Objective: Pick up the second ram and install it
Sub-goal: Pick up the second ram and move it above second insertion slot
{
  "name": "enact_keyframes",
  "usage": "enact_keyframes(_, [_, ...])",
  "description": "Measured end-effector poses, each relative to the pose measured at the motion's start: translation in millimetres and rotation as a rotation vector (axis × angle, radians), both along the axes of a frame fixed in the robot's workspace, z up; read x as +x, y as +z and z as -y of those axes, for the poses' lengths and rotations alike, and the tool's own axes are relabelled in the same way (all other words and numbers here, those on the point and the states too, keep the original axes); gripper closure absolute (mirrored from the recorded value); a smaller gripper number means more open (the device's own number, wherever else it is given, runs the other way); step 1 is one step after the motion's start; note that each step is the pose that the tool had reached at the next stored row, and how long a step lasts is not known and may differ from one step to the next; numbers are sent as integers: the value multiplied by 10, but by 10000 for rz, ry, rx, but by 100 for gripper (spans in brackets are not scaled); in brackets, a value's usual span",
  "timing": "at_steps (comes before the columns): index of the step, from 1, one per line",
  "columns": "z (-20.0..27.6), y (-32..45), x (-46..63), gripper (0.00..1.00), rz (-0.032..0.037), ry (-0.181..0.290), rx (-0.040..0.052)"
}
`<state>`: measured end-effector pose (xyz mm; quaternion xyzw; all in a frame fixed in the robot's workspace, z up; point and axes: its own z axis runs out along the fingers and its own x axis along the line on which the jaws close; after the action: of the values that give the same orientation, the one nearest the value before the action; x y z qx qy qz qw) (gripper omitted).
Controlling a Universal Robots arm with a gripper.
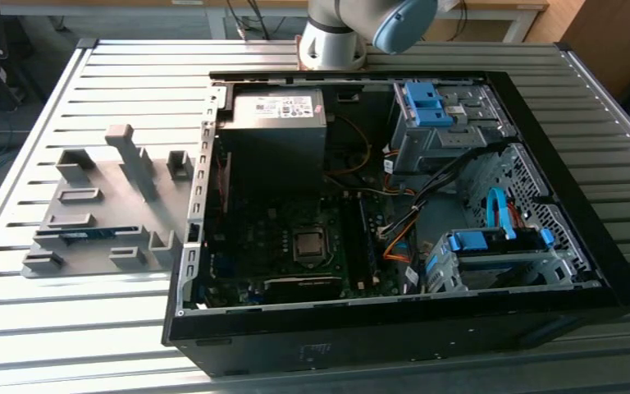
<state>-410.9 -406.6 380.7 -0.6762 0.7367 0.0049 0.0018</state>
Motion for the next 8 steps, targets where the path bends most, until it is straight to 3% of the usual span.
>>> enact_keyframes(2, [0, -1, 0, 89, -6, 0, 5])
enact_keyframes(5, [0, -8, 1, 89, -111, 0, 8])
enact_keyframes(8, [1, -9, 2, 89, -124, -8, 7])
